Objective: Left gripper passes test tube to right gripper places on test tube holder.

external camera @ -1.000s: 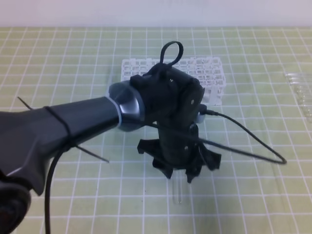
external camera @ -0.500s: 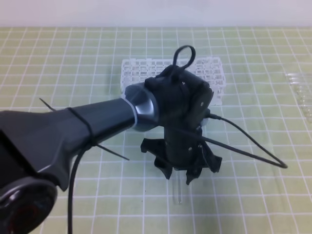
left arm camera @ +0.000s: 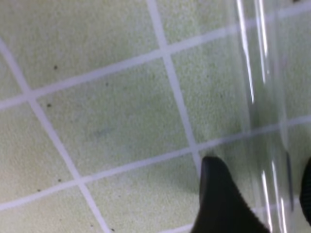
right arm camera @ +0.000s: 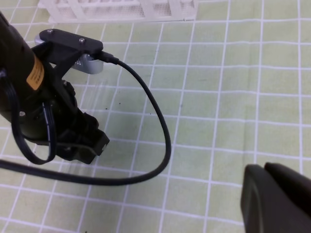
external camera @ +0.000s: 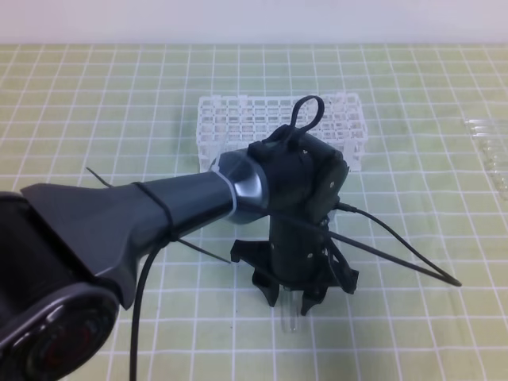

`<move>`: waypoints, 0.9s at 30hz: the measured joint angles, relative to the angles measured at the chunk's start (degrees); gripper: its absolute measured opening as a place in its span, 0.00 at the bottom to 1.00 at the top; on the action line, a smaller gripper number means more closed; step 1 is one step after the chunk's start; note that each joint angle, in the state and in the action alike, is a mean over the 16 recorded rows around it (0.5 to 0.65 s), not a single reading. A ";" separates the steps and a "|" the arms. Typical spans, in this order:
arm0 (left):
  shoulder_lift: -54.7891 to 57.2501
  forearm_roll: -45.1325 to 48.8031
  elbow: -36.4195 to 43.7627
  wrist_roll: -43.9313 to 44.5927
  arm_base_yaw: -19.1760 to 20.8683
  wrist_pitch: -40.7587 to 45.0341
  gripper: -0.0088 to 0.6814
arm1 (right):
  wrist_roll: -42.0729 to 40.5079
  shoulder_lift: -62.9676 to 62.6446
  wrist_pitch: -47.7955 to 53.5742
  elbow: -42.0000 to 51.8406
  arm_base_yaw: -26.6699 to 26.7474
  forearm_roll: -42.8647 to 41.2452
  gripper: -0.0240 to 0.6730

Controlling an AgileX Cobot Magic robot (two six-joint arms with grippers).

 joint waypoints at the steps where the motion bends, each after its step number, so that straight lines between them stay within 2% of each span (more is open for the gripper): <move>1: 0.18 -0.01 -0.01 0.02 0.00 0.01 0.49 | 0.00 0.00 0.00 0.01 0.00 0.00 0.01; 6: 0.93 -0.01 -0.21 0.07 -0.01 0.09 0.49 | 0.00 0.00 0.00 0.04 0.00 0.00 0.01; 11: 1.44 0.07 -0.43 0.13 -0.02 0.50 0.44 | 0.00 0.00 0.00 0.07 0.14 0.00 0.01; 22: 1.45 0.04 -0.49 0.26 0.00 1.74 0.21 | 0.00 -0.08 0.00 0.08 0.82 0.00 0.01; 27: 1.33 0.10 -0.44 1.01 0.01 2.25 0.13 | 0.00 -0.11 0.00 0.08 1.18 -0.04 0.01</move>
